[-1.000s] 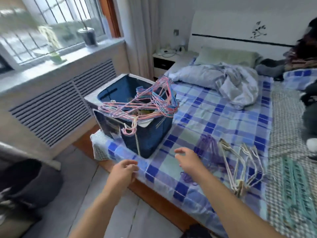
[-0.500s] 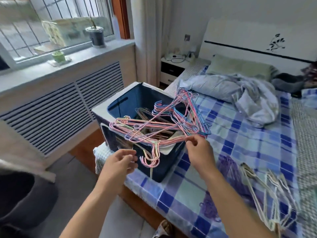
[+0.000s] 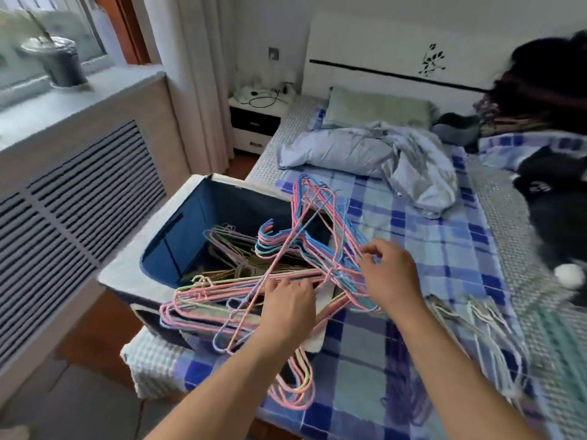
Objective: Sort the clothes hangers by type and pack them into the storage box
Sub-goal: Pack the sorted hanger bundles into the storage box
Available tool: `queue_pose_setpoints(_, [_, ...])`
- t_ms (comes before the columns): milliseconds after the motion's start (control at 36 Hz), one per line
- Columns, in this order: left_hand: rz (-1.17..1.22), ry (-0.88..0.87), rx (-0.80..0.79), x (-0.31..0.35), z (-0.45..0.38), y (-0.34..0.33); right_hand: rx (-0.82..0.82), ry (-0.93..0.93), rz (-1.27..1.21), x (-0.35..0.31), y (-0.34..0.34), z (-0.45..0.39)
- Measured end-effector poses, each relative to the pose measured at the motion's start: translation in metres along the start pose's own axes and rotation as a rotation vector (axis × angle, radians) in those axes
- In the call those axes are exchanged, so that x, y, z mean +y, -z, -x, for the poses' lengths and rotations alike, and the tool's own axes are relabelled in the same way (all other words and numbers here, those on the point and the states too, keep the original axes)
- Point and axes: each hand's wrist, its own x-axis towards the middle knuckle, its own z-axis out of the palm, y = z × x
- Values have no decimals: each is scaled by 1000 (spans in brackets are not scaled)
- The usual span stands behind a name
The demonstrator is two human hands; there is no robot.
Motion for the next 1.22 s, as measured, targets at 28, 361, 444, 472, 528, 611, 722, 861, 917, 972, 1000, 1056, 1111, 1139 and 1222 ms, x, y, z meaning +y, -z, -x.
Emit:
queue_pose_setpoints(28, [5,-31,-35,-4,-4,1,24,-22,5,-1,0,2])
queue_pose_setpoints(361, [366,-254,161,-67,14,84,751,93,-226,-106,-6,84])
queue_pose_setpoints(444, [425,-336,213,-75,21,103,394,-83,-403,-136,-14,90])
queue_pose_setpoints(472, [456,-380,237,-78,23,108,247,-145,-513,-147,-16,88])
queue_pose_setpoints(528, [579,-452,259,-80,31,116,92,-187,-720,-165,-20,82])
queue_pose_setpoints(611, [687,-560,237,-85,37,120,185,-164,-887,-189,-22,67])
queue_pose_setpoints(722, [752,-627,79,-96,32,109,236,-101,-987,-204,-19,54])
queue_pose_setpoints(861, [925,-650,-205,-110,23,102,133,-148,-981,-203,-20,46])
queue_pose_setpoints(917, [879,-710,-217,-117,20,103,83,-150,-985,-199,-18,41])
queue_pose_setpoints(972, [856,-732,-248,-120,16,103,77,-156,-964,-195,-13,39])
queue_pose_setpoints(1000, [860,-724,-279,-121,13,104,79,-158,-930,-192,-11,38])
queue_pose_setpoints(1056, [857,-728,-339,-124,9,105,86,-154,-761,-187,-6,37])
queue_pose_setpoints(1111, [813,-771,-338,-129,3,109,118,-124,-598,-179,0,34])
queue_pose_setpoints(1139, [821,-772,-329,-134,0,111,145,-100,-577,-176,3,33])
queue_pose_setpoints(1222, [1016,-519,-200,-145,-23,112,238,-58,-475,-163,14,25])
